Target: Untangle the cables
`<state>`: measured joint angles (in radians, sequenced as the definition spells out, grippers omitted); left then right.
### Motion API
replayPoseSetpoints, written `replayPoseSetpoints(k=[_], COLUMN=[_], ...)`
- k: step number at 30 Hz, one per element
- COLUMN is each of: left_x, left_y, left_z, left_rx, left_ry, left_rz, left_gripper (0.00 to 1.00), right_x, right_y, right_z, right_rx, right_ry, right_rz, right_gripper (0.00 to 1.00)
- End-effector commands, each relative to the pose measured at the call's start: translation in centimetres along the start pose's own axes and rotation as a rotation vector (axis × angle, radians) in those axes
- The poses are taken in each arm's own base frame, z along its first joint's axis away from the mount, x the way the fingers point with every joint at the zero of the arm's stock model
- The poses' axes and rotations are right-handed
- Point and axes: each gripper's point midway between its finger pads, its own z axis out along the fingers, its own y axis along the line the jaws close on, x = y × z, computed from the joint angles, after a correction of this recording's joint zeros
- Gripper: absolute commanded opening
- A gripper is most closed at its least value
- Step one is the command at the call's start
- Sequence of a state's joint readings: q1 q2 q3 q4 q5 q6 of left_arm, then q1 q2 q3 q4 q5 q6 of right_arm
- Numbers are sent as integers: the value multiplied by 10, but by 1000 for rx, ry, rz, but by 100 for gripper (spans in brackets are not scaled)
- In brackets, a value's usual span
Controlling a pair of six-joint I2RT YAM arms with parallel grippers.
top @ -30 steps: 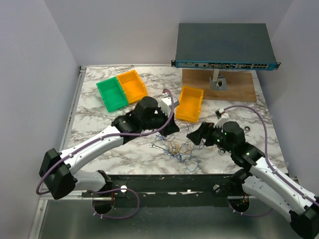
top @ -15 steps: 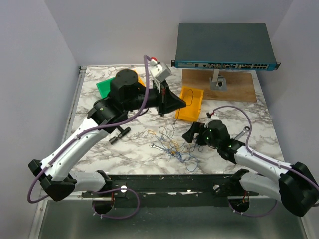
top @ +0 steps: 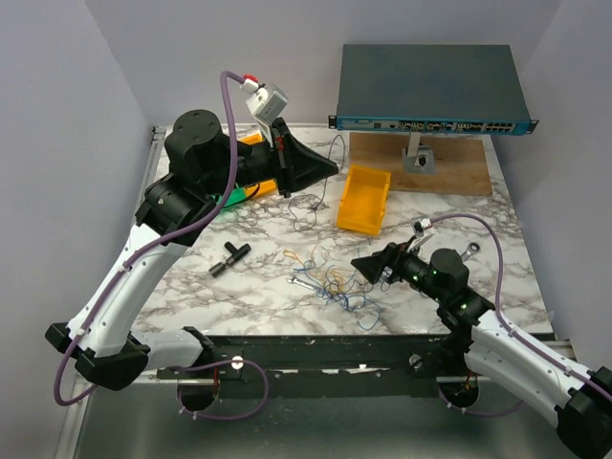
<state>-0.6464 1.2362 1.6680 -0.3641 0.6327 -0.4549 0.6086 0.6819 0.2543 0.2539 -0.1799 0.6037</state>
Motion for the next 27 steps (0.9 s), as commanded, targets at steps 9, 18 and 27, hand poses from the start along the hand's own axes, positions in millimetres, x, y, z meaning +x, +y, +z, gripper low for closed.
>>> replayPoseSetpoints(k=[9, 18, 27], left_x=[9, -6, -56], left_y=[54, 123, 226], left_z=[-2, -23, -39], left_rx=[-172, -428, -682], left_ry=[30, -5, -58], left_rz=[-22, 39, 55], left_gripper=[0, 0, 0], right_x=[-26, -46, -77], right_y=[34, 27, 23], right_z=[-6, -17, -14], right_rx=[-128, -63, 20], right_ry=[-52, -161, -225], right_rz=[-78, -81, -135], right_gripper=[94, 94, 94])
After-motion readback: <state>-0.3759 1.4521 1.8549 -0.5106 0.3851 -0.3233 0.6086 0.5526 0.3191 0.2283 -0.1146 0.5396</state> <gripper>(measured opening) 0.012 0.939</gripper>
